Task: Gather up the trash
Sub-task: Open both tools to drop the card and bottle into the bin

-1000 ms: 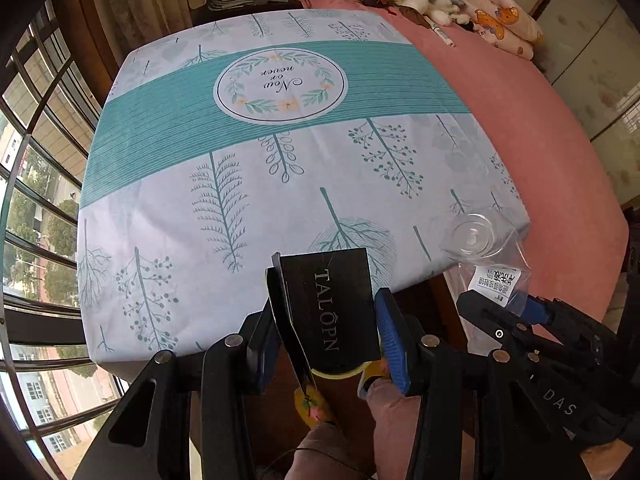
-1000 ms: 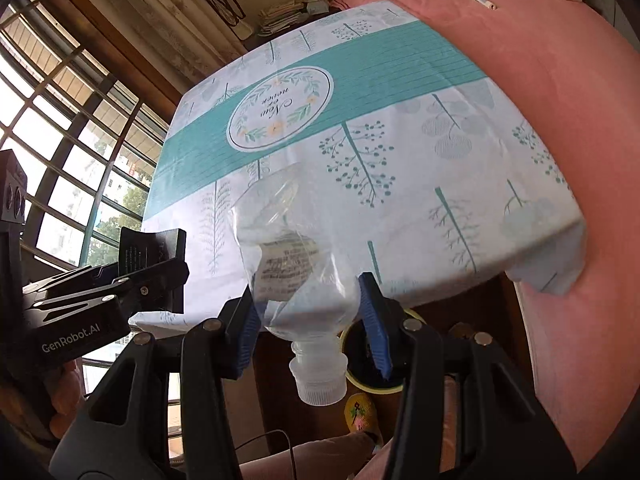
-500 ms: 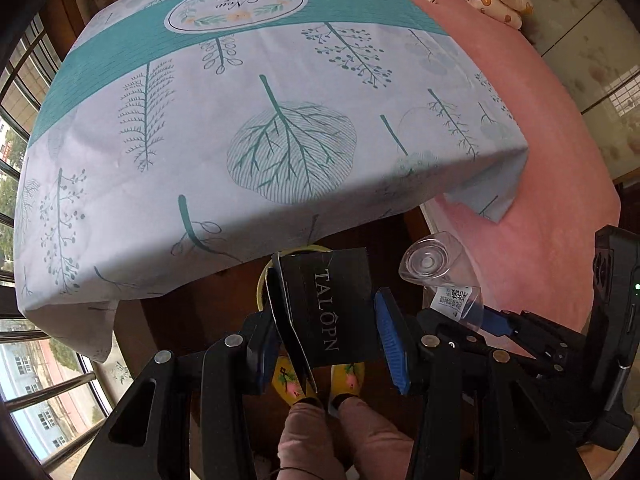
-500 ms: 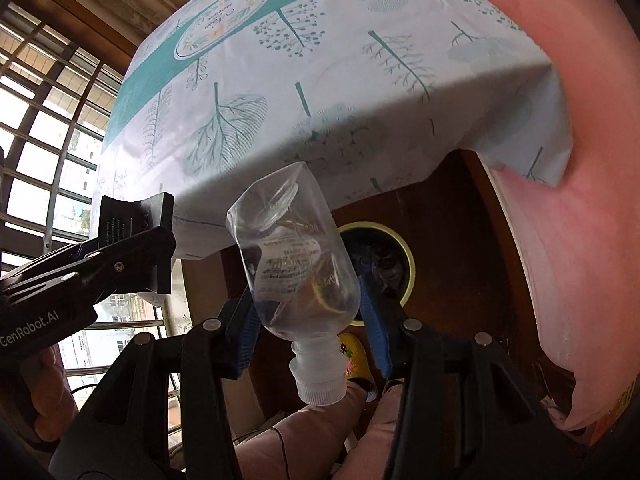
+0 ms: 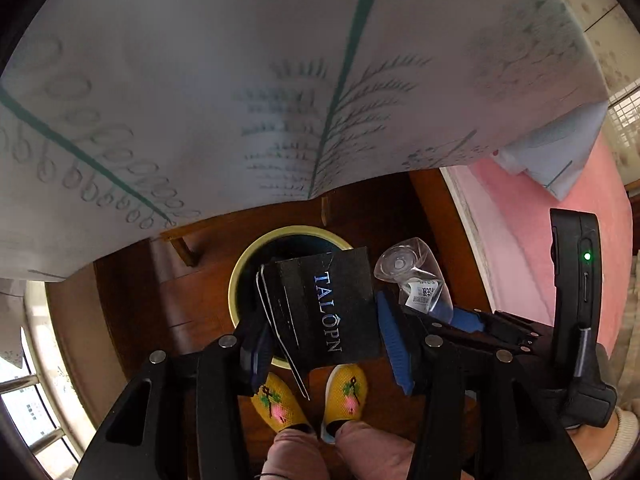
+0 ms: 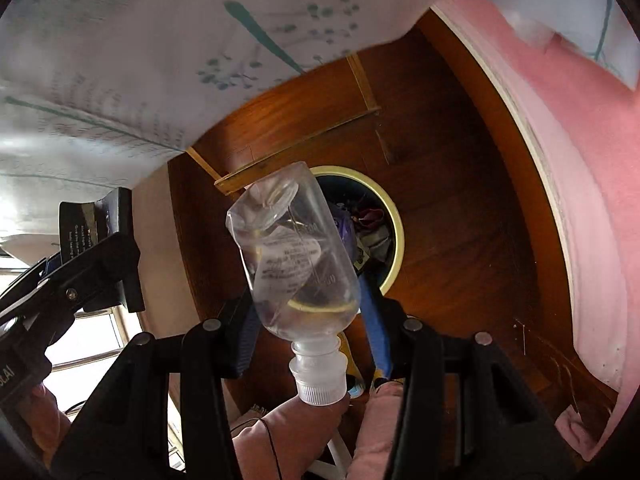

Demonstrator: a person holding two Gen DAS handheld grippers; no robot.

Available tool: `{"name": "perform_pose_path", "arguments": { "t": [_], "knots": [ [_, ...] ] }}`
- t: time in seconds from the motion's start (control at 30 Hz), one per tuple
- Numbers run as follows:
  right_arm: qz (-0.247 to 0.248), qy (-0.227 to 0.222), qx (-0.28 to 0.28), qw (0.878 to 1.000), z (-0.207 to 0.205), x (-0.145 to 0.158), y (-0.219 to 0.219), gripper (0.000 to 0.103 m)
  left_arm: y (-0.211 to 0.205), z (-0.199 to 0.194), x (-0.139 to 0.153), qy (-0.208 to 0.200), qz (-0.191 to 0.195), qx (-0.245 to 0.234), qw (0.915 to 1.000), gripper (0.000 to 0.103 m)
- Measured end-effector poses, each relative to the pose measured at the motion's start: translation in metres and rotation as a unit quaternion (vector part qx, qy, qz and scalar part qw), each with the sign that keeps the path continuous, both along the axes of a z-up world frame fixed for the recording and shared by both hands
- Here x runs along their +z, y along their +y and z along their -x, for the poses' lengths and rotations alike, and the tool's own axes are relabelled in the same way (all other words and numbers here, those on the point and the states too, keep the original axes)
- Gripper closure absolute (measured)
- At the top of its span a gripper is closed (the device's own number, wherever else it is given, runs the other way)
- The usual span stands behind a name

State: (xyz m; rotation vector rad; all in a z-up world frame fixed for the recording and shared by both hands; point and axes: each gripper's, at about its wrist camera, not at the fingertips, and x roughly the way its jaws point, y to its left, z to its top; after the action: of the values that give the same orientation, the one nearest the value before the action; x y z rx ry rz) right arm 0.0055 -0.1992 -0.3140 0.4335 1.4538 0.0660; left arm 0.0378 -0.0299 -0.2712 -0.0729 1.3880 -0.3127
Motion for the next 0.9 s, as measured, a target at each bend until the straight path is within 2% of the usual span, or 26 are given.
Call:
{"name": "perform_pose_path", "arguments": {
  "t": [0.03,0.07,0.1,0.2,0.27,0.33,0.63,0.9],
  "knots": [
    [-0.003,0.002,-0.002,1.000,-0.002,-0.011,0.000,0.060,0.001,0.000,-0.009,0.003,-0.002,0.001,1.0000,0.051],
    [-0.005,0.004,-0.003,1.000,-0.003,-0.022,0.000,0.060,0.001,0.001,-0.017,0.004,-0.005,0.004,1.0000,0.045],
    [-0.009,0.005,-0.003,1.000,-0.005,-0.031,0.000,0.060,0.003,0.001,-0.026,0.006,-0.008,0.005,0.9999,0.035],
    [-0.017,0.002,-0.006,1.000,-0.009,-0.054,0.002,0.059,0.009,0.001,-0.041,0.002,-0.019,0.012,0.9998,0.021],
    [-0.020,0.004,-0.009,1.000,-0.011,-0.064,0.004,0.048,0.014,0.002,-0.047,0.001,-0.023,0.016,0.9996,0.020],
    [-0.018,-0.003,-0.011,1.000,-0.011,-0.069,0.003,0.042,0.018,0.005,-0.051,-0.003,-0.029,0.020,0.9994,0.020],
    [0.018,-0.020,0.013,1.000,-0.008,-0.068,0.015,0.035,0.040,0.016,-0.030,-0.036,-0.041,0.040,0.9977,0.020],
    [0.023,-0.034,0.027,0.999,-0.008,-0.042,0.022,0.034,0.043,0.017,0.010,-0.045,-0.059,0.051,0.9959,0.020]
  ]
}}
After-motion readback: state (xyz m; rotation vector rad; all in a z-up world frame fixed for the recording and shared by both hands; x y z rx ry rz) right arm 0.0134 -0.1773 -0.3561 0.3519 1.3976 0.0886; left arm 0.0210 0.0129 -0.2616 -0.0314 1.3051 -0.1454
